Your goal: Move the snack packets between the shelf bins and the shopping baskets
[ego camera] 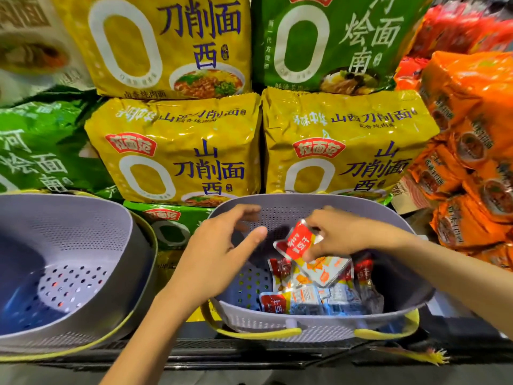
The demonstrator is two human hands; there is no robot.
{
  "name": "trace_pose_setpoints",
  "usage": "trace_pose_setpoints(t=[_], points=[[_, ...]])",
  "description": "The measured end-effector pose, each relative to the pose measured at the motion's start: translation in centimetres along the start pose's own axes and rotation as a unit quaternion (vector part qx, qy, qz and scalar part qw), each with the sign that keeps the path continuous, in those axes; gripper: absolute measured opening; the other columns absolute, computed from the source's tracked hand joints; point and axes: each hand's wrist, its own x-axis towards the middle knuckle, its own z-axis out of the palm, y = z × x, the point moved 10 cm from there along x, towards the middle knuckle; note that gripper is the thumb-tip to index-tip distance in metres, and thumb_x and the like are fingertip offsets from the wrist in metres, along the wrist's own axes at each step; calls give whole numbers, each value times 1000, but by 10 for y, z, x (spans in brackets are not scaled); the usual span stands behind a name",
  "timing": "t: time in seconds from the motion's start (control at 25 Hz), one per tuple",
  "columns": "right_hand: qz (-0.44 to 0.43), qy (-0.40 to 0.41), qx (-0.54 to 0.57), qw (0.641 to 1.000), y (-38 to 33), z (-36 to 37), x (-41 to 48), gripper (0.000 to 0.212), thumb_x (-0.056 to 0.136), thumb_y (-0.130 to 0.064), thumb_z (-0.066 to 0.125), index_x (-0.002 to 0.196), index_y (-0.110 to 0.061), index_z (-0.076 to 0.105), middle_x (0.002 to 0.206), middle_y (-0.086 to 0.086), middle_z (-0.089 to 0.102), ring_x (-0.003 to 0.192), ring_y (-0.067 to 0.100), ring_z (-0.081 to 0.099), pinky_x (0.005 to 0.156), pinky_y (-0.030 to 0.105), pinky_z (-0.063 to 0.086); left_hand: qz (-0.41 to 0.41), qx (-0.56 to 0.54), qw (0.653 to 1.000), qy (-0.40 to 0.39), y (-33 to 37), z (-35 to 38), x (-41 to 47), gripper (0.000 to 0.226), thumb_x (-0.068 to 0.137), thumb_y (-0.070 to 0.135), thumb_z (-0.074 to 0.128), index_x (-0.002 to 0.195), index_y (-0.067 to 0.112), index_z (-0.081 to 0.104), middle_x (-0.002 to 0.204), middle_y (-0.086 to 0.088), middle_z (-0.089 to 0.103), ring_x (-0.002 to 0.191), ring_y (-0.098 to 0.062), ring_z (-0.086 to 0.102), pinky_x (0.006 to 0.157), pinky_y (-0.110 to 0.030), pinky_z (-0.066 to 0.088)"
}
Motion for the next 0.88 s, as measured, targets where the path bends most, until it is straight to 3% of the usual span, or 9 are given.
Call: trace_pose_setpoints(t=[0.08,0.16,0.32,0.48,0.6,0.72,0.8,0.88], points=[[-37,27,241,970,-17,-30,-19,16,79,-22,73,88,-10,66,77,-7,69,67,1,63,61,18,46,-13,-83,996,25,1,-5,4,51,74,64,48,116,36,56,111,20,64,99,5,61,86,-28,52],[-72,52,370,925,-33,-51,-34,16,77,-21,67,91,-12,66,84,-4,72,76,3,66,70,17,51,-19,-154,988,23,9,-3,10,36,77,56,55,107,37,57,103,20,67,97,6,62,82,-17,49],[-83,95,437,890,-47,-59,-35,9,82,-6,63,85,-14,63,75,-2,72,69,9,67,63,19,54,-15,-253,967,29,20,-1,17,22,78,43,70,84,25,60,85,14,72,85,-4,68,73,-24,55],[-42,93,478,872,-31,-52,-24,14,84,4,61,93,-7,64,82,11,73,64,16,69,61,22,55,-43,-300,950,80,4,-10,16,19,74,31,63,79,17,51,67,7,65,72,-15,61,67,-32,49],[40,58,391,918,2,-28,-4,15,85,-5,65,100,-5,65,85,13,69,73,17,65,71,25,52,-92,-325,939,71,-9,-5,13,12,89,17,57,84,15,46,68,7,66,69,-9,63,66,-26,50],[62,-41,117,990,16,13,16,24,83,-26,70,103,-14,63,90,5,68,83,18,63,74,28,49,-102,-322,941,38,-10,1,14,7,93,13,53,91,18,48,82,7,70,76,-6,66,74,-26,53],[51,-85,-75,992,17,39,24,27,83,-33,67,96,-11,58,83,1,60,78,22,59,64,33,49,-104,-325,940,25,-8,4,15,10,94,11,52,99,20,52,91,4,70,81,-7,68,77,-26,55],[45,-119,-194,973,13,58,26,32,85,-38,63,81,-11,47,74,0,46,70,20,48,55,32,40,-100,-326,940,13,-5,5,15,17,94,10,50,106,21,55,96,5,70,85,-5,69,76,-22,55]])
